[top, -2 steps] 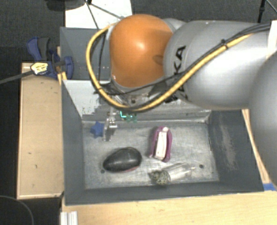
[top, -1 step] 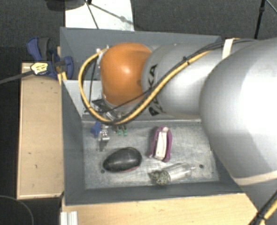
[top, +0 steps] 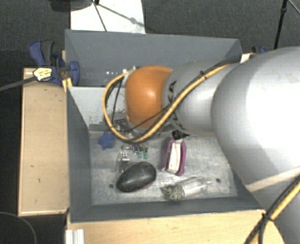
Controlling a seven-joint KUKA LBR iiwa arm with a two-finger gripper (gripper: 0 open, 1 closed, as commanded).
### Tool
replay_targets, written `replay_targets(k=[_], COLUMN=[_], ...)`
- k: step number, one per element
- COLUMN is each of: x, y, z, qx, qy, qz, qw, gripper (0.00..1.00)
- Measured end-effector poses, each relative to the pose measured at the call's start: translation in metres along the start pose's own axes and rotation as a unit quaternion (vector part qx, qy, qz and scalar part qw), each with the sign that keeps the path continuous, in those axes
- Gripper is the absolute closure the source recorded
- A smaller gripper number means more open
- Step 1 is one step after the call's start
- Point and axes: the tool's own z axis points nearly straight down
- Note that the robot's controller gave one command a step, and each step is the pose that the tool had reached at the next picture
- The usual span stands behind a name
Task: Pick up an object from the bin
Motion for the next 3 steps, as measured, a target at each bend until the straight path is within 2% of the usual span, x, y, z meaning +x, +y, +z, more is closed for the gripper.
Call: replay_targets(k=[1, 2, 3], x=[0.086, 0.061, 0.057], y=[-0.064, -0.133, -0.201], z=[-0.019, -0.001, -0.001], qx=[-0.001, -0.001, 0.000], qy=[-0.0013, -0.0009, -0.0011], qz=[-0.191, -0.233, -0.199], qw=[0.9816, 0.9724, 0.9800], gripper=[0.00, 0.00, 0.00])
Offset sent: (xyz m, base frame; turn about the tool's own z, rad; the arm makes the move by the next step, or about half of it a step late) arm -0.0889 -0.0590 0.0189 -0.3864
